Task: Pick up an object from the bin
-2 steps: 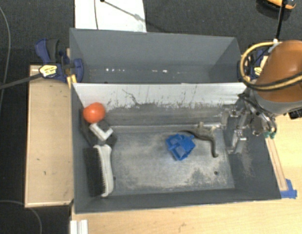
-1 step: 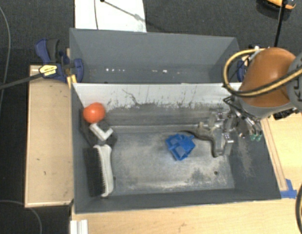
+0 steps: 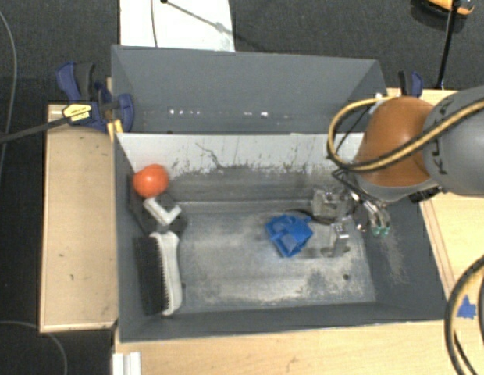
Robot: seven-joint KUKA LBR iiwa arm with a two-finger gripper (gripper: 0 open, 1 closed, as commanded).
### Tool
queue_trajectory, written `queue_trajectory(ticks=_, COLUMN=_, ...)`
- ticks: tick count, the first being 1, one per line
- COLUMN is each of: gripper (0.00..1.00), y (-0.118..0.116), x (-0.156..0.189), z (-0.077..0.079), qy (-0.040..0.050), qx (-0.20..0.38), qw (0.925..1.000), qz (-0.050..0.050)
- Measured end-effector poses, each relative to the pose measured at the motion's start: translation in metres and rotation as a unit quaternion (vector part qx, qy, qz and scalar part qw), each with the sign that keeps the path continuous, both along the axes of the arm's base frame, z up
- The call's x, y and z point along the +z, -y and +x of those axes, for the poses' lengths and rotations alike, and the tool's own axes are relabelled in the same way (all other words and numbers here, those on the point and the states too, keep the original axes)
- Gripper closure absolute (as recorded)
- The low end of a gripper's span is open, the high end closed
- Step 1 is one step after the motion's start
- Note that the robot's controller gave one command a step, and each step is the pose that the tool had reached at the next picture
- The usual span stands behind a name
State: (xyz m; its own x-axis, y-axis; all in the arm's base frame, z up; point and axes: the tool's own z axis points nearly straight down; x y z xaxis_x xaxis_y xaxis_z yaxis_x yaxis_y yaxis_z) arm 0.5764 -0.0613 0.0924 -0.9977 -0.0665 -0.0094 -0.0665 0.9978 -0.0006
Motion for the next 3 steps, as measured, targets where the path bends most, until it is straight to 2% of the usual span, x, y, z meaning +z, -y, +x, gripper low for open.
queue_trajectory(ticks=1, gripper=0.00, y=-0.033, x=-0.025, z=-0.004, qy=-0.0024, qx=0.000, qw=1.0000, qz=0.000)
queue_trajectory(ticks=2, gripper=1.00, y=-0.065, x=-0.021, z=0.003, qy=0.0029, qx=0.098, qw=0.9952, qz=-0.001)
queue_trajectory(ticks=3, gripper=1.00, y=-0.065, x=-0.021, z=0.003, qy=0.0029, qx=0.098, qw=0.9952, qz=-0.001)
